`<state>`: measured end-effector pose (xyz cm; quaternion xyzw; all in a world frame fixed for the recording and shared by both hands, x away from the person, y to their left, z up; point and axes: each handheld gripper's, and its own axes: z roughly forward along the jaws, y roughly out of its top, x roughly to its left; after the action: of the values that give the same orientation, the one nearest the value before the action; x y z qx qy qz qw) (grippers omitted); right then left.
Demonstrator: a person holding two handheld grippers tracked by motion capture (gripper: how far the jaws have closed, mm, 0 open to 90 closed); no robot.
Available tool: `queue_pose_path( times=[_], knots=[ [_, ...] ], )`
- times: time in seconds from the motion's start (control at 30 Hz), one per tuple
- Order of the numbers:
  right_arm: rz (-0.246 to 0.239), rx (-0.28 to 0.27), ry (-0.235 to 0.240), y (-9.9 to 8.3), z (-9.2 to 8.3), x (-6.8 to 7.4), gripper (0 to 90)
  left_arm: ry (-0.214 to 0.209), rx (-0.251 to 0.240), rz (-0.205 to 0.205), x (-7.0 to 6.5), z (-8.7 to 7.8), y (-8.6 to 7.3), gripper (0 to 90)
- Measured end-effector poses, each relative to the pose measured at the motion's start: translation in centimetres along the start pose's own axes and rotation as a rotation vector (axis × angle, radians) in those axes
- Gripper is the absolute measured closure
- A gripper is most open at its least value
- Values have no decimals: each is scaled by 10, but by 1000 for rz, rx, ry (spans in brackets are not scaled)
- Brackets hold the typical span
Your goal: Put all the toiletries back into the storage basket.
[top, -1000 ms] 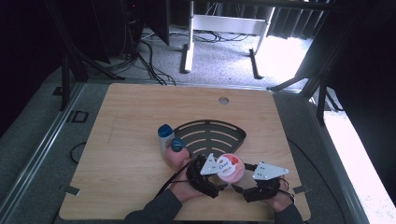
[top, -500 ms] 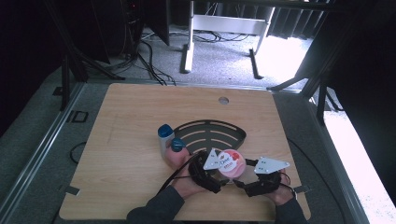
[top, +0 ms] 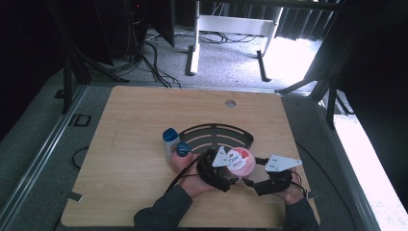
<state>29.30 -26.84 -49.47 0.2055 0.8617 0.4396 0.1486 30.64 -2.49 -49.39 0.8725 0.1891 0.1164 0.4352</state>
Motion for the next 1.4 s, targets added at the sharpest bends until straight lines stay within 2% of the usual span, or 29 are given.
queue_pose_path(
  times=[0.2,0.4,0.8,1.13,1.4],
  knots=[
    [12,-9,3,3,1,-10,162,25,-3,-3,4,3,6,118],
    [15,-23,-4,6,2,-19,162,46,-24,-31,8,6,10,117],
    [19,-12,8,9,5,-32,165,80,-14,-29,12,11,16,117],
    [22,-10,21,13,7,-43,169,99,-29,-52,17,13,19,117],
    [14,4,33,16,7,-50,180,100,-21,-52,21,15,22,117]
  ],
)
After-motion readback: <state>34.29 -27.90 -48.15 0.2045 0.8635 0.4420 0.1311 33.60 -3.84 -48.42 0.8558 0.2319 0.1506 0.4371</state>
